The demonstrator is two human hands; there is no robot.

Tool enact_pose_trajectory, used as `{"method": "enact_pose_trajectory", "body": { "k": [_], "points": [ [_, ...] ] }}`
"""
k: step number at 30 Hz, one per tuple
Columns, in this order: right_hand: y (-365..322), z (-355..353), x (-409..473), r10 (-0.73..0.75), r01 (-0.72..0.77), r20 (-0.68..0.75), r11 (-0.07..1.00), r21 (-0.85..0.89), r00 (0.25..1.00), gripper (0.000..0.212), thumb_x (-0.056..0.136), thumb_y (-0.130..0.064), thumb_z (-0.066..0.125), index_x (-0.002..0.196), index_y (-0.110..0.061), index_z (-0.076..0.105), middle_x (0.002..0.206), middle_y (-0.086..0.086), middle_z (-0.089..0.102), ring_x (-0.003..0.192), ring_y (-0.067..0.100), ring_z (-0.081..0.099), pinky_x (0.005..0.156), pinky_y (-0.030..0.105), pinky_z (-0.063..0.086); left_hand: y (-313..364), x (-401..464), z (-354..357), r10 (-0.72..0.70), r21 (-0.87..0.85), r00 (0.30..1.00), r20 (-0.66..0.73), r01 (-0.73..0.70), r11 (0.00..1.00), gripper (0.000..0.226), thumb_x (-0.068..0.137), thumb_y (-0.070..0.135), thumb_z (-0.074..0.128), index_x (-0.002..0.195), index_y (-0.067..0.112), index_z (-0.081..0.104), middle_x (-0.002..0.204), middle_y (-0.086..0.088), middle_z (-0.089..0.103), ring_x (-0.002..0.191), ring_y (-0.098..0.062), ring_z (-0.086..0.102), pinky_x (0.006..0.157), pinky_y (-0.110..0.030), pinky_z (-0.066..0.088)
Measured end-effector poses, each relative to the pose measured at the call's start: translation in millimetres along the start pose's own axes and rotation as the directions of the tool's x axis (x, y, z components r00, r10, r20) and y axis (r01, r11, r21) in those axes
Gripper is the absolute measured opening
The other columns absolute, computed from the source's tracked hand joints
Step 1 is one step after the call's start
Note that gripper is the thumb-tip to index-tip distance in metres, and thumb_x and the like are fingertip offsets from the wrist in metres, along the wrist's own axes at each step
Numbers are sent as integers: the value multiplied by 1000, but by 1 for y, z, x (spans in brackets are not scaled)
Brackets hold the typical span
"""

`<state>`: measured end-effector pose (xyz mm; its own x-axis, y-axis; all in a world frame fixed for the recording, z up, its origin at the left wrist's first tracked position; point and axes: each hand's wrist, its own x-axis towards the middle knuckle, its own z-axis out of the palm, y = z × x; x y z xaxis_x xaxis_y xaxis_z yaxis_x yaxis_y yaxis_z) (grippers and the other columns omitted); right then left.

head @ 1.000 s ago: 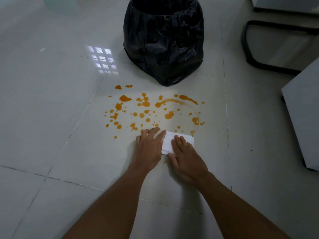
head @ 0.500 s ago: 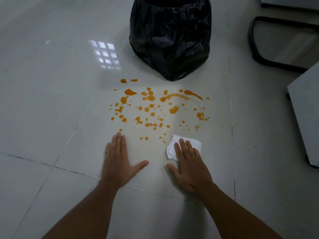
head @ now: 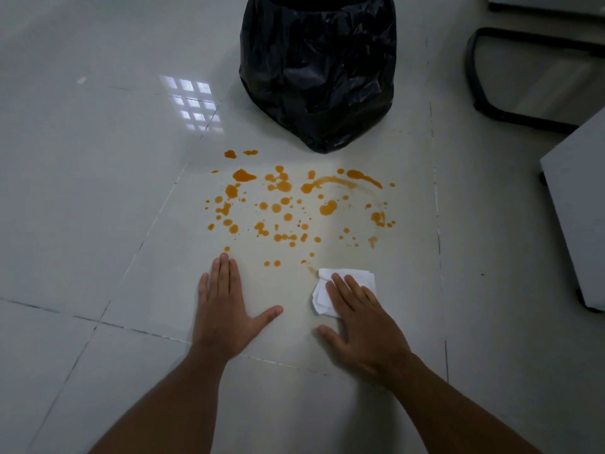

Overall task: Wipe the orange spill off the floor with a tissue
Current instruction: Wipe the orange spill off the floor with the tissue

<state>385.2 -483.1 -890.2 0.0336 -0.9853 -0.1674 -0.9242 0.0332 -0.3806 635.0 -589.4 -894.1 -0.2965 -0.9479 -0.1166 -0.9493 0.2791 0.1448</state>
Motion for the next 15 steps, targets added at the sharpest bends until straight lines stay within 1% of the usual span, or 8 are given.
{"method": "enact_pose_trajectory", "body": {
  "k": [3,6,8,9,11,13,15],
  "points": [
    [10,-3,3,125,-123,-47,992,36,991,81,93,-76,16,157,-32,-7,164,-16,-15,149,4,-18,122,32,-4,1,0,-1,3,-5,1000,-17,-3,1000,132,68,95,23,155,-4,16,166,-20,12,155,-31,11,125,-50,11],
    [7,-5,29,229,-227,-63,973,46,971,88,89,-77,11,157,-24,-6,165,-7,-14,151,14,-15,122,38,-6,0,1,1,4,10,1000,-18,-4,1000,132,68,96,22,155,-4,18,166,-20,12,155,-31,11,125,-50,12],
    [-3,-6,45,278,-273,-72,959,74,958,94,88,-77,14,158,-15,-2,166,1,-9,152,20,-11,121,38,-8,-1,1,3,6,27,1000,-15,-5,1000,132,69,97,19,155,-3,16,166,-20,11,155,-31,10,125,-50,12],
    [-9,-5,50,272,-266,-75,960,85,959,96,87,-76,16,157,-12,0,166,3,-7,152,22,-10,122,39,-8,-2,2,4,7,34,1000,-16,-6,999,132,69,97,18,156,-3,15,166,-20,11,155,-31,10,125,-51,12],
    [-25,1,49,198,-192,-69,977,90,978,96,88,-76,19,158,-12,1,166,3,-7,152,21,-11,122,37,-9,-2,1,5,10,42,1000,-10,-9,999,131,70,97,17,156,-2,14,166,-20,10,155,-31,9,125,-51,12],
    [-33,7,38,111,-107,-41,991,75,993,93,89,-76,22,158,-17,2,166,-1,-8,152,18,-12,120,34,-10,-2,0,4,8,33,1000,-7,-7,999,131,70,97,14,156,-2,15,166,-20,11,154,-32,11,125,-51,13],
    [-23,8,25,34,-32,-25,998,62,999,88,91,-74,25,158,-20,4,166,-7,-8,151,11,-13,122,33,-7,-1,1,2,0,28,1000,6,0,1000,133,69,98,11,156,-2,13,166,-19,9,155,-32,10,125,-51,12]
  ]
}}
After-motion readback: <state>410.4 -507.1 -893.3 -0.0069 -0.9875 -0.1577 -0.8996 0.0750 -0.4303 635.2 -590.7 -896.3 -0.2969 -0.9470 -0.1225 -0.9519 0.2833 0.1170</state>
